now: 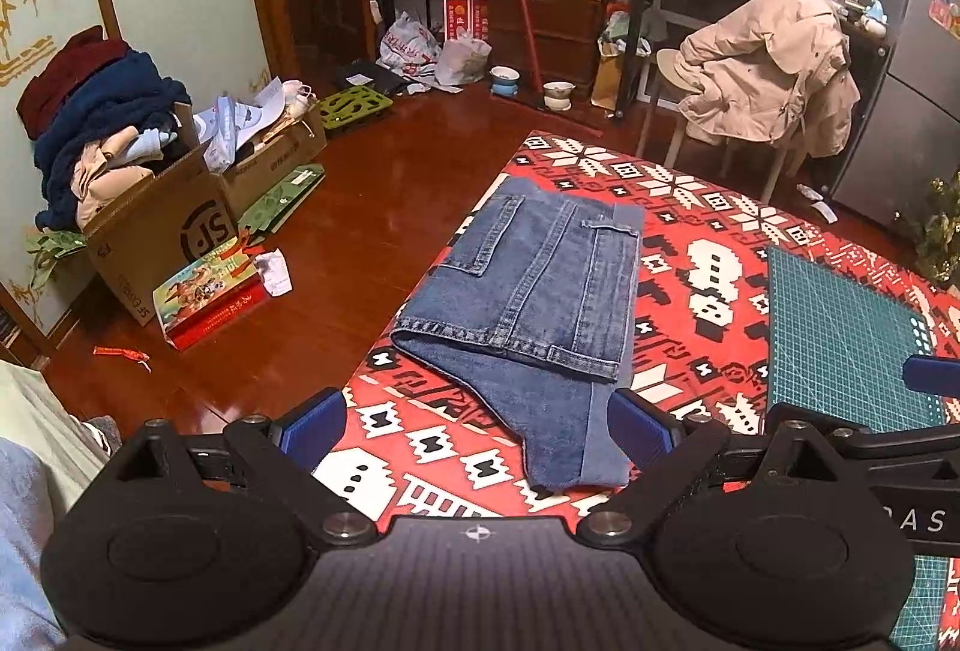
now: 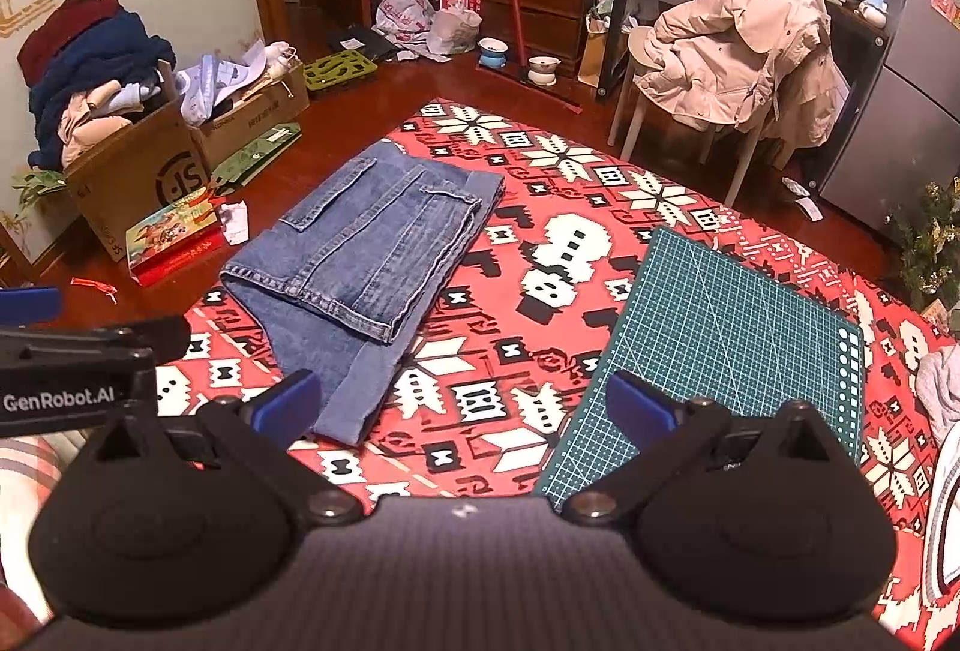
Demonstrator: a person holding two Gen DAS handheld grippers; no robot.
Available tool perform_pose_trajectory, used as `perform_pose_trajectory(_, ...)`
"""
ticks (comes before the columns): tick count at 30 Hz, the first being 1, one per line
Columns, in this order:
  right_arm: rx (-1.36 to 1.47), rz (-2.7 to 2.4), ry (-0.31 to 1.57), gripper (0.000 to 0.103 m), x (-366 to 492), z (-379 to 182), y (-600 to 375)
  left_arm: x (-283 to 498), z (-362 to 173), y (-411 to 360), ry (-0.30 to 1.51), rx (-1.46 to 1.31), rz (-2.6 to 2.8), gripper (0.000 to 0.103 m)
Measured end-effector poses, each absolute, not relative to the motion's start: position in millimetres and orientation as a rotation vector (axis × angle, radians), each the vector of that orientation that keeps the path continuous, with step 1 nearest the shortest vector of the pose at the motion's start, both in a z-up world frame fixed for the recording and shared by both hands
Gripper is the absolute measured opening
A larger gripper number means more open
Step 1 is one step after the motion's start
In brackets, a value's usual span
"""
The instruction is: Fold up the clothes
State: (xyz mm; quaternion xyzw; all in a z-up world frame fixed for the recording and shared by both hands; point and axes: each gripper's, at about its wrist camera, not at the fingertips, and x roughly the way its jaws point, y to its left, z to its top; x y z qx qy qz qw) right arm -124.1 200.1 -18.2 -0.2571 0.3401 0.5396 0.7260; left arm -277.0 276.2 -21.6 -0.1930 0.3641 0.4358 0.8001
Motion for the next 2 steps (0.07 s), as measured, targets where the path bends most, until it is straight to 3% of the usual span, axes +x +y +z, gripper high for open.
perform_pose_trajectory(2, -0.566, 1.191, 0.748, 0.102, -123.9, -17.1, 199.1, -277.8, -20.9, 276.1, 0.779, -0.415, 0.935, 0.094)
